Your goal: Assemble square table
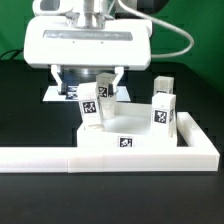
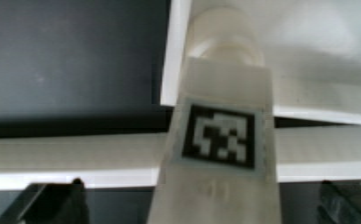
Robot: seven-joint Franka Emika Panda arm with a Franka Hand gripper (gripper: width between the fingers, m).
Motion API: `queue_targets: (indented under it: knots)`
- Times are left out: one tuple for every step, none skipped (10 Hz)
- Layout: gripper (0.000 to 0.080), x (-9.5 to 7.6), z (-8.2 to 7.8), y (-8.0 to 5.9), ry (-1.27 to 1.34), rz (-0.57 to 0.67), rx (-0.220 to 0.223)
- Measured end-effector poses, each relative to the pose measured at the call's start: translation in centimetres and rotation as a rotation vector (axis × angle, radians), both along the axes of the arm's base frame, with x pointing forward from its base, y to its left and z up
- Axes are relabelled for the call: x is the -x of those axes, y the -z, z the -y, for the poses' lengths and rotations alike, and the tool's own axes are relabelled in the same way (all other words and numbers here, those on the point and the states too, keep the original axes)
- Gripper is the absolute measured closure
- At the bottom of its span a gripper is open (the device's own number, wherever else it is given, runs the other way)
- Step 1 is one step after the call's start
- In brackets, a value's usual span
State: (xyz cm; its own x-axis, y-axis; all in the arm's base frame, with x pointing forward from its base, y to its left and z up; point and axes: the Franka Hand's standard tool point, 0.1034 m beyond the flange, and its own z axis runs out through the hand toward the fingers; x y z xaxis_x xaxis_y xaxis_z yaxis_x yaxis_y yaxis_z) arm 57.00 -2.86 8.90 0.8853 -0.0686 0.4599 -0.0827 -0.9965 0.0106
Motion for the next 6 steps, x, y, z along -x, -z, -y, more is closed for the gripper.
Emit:
queue_targets:
  knots:
    - [0.015,-0.2,0.6,-1.0,0.0,0.0,0.0]
    - [0.015,-0.3,0.8,-1.3,0.003,-0.013,-0.008]
    - [0.015,-0.5,1.0,-1.6,0.004,-0.045,-0.025]
    - [0.015,-1.0,1.5,-2.1,0.011,-0.035,-0.023]
    - [0.015,-1.2,1.2,-1.9,0.007,-0.082,-0.047]
    - [0.015,-1.2,0.6,-1.7,0.001,-0.167,-0.09]
